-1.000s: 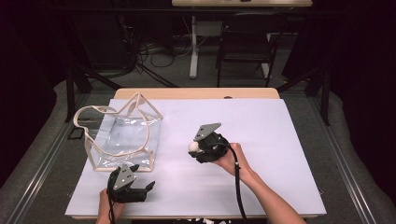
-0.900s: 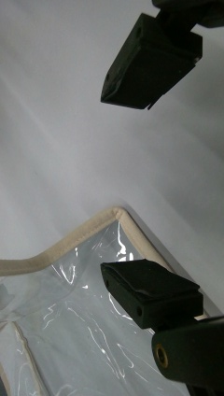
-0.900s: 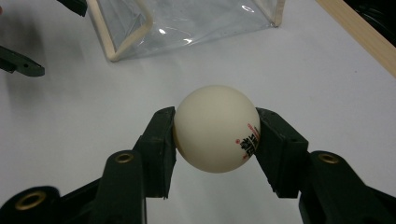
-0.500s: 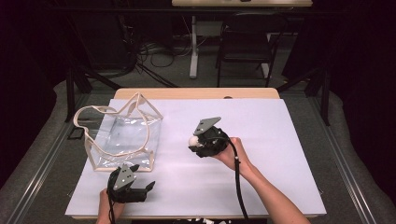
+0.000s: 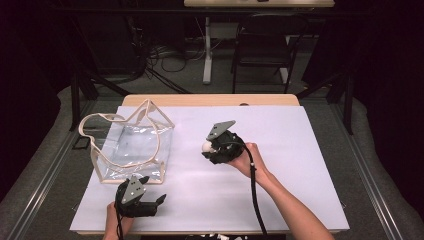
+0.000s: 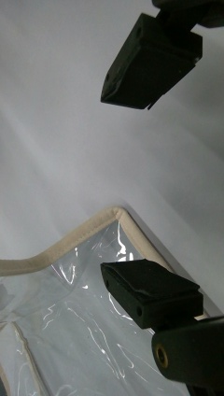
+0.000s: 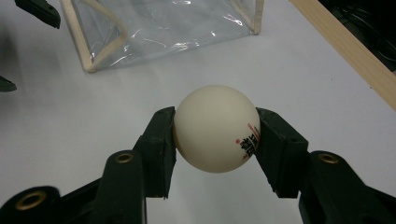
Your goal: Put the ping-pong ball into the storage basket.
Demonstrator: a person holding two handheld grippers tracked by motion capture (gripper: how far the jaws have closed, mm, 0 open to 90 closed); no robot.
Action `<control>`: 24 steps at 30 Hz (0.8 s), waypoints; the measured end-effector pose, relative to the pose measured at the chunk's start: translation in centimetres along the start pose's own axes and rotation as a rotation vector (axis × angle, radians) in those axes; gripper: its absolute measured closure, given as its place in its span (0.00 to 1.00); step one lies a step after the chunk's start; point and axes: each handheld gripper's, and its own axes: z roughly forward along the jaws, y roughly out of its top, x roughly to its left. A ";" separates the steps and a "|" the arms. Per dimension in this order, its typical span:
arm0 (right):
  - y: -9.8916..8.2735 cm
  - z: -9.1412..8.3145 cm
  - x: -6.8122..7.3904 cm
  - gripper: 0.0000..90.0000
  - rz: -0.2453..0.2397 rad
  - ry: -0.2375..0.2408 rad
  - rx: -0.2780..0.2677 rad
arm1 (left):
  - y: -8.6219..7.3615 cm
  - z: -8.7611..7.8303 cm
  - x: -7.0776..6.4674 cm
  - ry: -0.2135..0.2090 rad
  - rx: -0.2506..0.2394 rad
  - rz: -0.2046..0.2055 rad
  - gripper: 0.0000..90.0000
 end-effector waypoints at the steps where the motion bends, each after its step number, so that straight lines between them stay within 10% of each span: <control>1: 0.1 0.0 0.0 0.56 0.003 -0.001 0.000 | 0.0 0.0 0.0 0.000 -0.001 0.000 0.18; 24: 1.7 0.2 -1.3 0.56 0.009 -0.016 0.002 | 0.0 0.1 0.0 -0.002 0.004 0.004 0.18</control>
